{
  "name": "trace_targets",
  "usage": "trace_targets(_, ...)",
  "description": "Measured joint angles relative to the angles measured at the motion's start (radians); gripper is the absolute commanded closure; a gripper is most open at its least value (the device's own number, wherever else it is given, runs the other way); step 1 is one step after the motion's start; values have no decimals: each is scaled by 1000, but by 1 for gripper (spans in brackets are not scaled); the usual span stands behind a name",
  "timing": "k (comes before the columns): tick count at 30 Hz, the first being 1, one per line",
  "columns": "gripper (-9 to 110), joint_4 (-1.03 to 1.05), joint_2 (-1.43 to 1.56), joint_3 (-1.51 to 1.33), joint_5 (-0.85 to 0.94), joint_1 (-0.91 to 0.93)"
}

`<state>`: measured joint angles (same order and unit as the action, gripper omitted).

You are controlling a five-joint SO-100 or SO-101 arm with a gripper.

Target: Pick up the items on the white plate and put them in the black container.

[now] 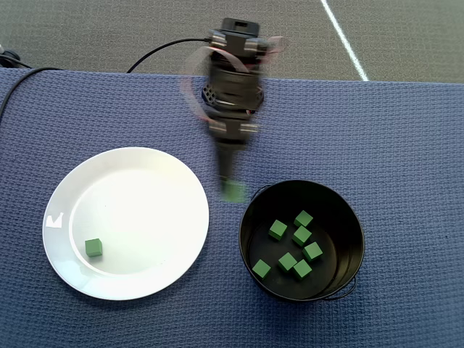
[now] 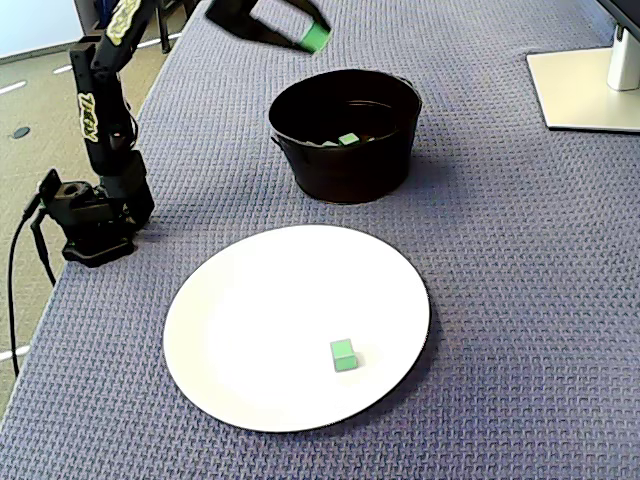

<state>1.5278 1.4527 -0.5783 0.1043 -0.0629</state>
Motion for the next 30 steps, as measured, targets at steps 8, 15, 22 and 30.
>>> trace_targets(8, 102, -247, -120, -370, 48, -259)
trace_targets(15, 102, -376, -210, -606, 31, -341)
trace_targets(22, 72, -390, -261, -627, 41, -399)
trace_targets(30, 72, -84, -242, -242, 25, -359)
